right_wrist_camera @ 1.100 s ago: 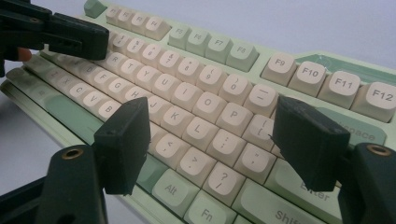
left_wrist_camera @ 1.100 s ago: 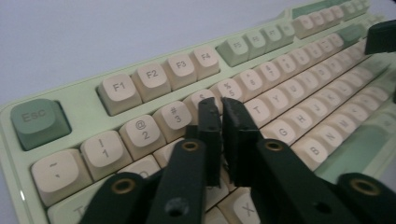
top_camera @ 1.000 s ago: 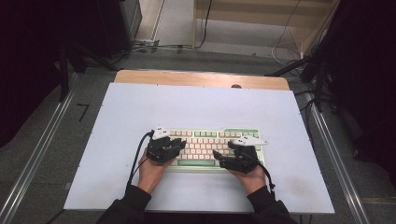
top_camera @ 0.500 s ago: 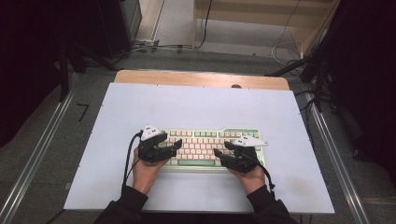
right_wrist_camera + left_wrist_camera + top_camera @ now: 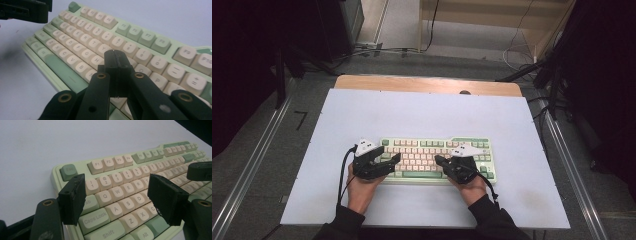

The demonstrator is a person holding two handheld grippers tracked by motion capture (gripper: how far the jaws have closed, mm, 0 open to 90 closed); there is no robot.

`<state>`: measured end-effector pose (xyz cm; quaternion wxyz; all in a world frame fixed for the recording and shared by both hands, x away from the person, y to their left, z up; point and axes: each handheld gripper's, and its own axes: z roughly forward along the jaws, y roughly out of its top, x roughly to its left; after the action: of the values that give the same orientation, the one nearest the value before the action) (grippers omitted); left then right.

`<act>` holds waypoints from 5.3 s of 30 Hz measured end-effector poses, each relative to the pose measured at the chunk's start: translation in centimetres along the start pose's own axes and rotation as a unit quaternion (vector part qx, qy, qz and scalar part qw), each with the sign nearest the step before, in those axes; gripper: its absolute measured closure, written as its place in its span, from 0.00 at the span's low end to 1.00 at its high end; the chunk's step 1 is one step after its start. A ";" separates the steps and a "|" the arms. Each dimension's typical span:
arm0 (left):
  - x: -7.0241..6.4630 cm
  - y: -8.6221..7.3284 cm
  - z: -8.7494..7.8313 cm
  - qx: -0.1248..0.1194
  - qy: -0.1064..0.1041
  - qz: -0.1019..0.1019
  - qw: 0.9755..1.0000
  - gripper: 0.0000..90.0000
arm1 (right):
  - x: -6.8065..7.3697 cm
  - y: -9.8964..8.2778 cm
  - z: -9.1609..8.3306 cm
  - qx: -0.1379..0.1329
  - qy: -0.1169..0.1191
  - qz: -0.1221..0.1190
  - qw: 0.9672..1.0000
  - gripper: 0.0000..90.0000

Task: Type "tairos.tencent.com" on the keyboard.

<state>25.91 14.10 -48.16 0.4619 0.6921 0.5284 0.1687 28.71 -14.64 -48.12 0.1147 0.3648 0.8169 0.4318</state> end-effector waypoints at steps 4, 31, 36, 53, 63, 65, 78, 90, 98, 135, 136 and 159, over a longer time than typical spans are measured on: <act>0.1 -0.1 -0.2 -0.001 0.003 -0.003 1.000 0.35 | 0.4 0.1 0.4 0.007 0.010 -0.007 1.000 0.97; 0.2 -0.5 -0.7 0.002 0.005 -0.007 1.000 0.35 | 1.7 0.0 2.1 0.037 0.024 -0.030 0.999 0.97; 0.2 -0.5 -0.7 0.003 0.005 -0.007 1.000 0.35 | 1.7 -0.1 2.3 0.041 0.026 -0.031 0.998 0.97; 0.2 -0.5 -0.7 0.003 0.000 -0.007 1.000 0.38 | -0.1 0.7 1.0 -0.005 0.011 0.029 1.000 0.39; 0.0 -0.6 -0.7 0.007 -0.014 -0.002 1.000 0.50 | -0.6 0.8 0.8 -0.010 -0.007 0.043 0.999 0.32; -0.1 -0.6 -0.7 0.008 -0.019 -0.001 1.000 0.53 | -0.7 0.8 0.8 -0.011 -0.007 0.042 0.999 0.32; -0.7 -0.6 -0.2 0.021 -0.069 0.017 0.997 0.92 | -0.7 0.6 0.5 -0.009 -0.011 0.044 0.999 0.32; -2.2 -0.5 1.3 0.044 -0.101 0.042 0.993 1.00 | -1.4 0.1 -0.2 -0.011 -0.020 0.052 0.998 0.32; -3.0 -0.6 2.3 0.064 -0.103 0.059 0.991 1.00 | -1.9 -0.3 -1.0 -0.012 -0.031 0.063 0.997 0.32; -2.4 0.0 1.6 0.016 -0.061 0.032 0.998 0.52 | -2.0 -0.5 -1.1 -0.011 -0.035 0.064 0.997 0.32; -2.2 0.1 1.5 0.013 -0.058 0.030 0.998 0.50 | -2.0 -0.5 -1.1 -0.011 -0.035 0.064 0.997 0.32; -0.9 0.6 1.6 0.006 -0.049 0.042 0.998 0.98 | -2.0 -0.8 -1.3 -0.009 -0.041 0.064 0.997 0.32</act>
<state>27.09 12.60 -48.25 0.4759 0.7237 0.4765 0.1504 29.13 -17.11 -48.23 0.1231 0.4327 0.7825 0.4305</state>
